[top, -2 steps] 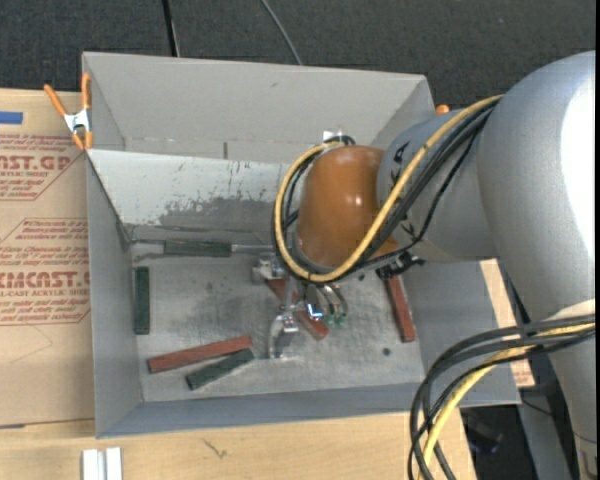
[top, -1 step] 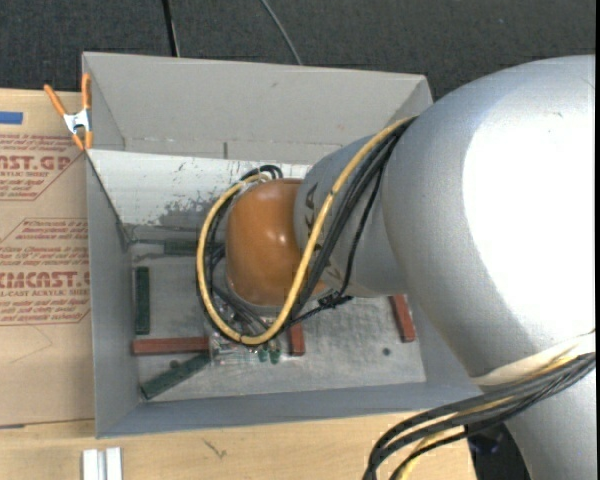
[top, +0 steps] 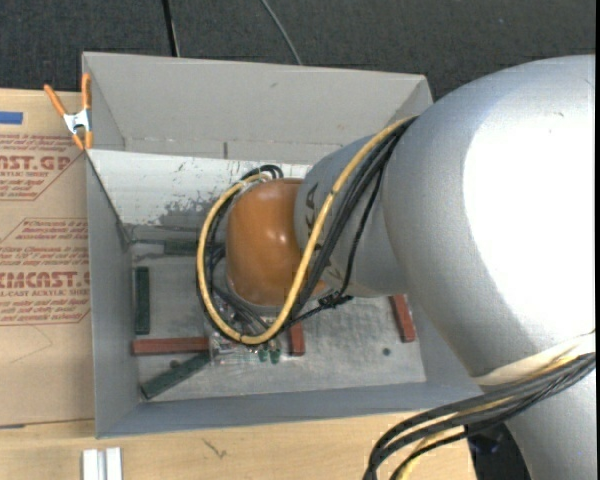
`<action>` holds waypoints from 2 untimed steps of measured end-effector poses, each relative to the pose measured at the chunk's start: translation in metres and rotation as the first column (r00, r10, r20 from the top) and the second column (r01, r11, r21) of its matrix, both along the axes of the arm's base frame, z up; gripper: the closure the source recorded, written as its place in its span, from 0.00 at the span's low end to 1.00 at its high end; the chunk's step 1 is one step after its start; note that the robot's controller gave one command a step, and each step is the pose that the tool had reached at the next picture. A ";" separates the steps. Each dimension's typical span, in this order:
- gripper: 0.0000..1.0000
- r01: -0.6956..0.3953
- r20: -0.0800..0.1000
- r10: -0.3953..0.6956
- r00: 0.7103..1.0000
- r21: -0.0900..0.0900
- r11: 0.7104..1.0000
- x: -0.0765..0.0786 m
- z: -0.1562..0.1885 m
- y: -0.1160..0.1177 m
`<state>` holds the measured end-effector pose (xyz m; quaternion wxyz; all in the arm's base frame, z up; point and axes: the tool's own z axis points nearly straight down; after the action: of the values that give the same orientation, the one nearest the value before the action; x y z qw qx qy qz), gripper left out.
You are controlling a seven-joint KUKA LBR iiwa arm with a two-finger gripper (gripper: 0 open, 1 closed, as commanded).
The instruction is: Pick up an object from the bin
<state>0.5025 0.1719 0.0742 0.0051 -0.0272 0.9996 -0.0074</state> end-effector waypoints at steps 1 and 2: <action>1.00 0.001 -0.001 -0.001 1.000 0.003 1.000 0.000 0.005 -0.001; 1.00 0.002 -0.007 -0.002 1.000 0.007 1.000 0.000 0.011 -0.002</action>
Offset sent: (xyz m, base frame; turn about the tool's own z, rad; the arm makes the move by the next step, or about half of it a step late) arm 0.0001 0.0000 0.0163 0.0000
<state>0.5025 0.1704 0.0852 0.0019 -0.0264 0.9996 -0.0038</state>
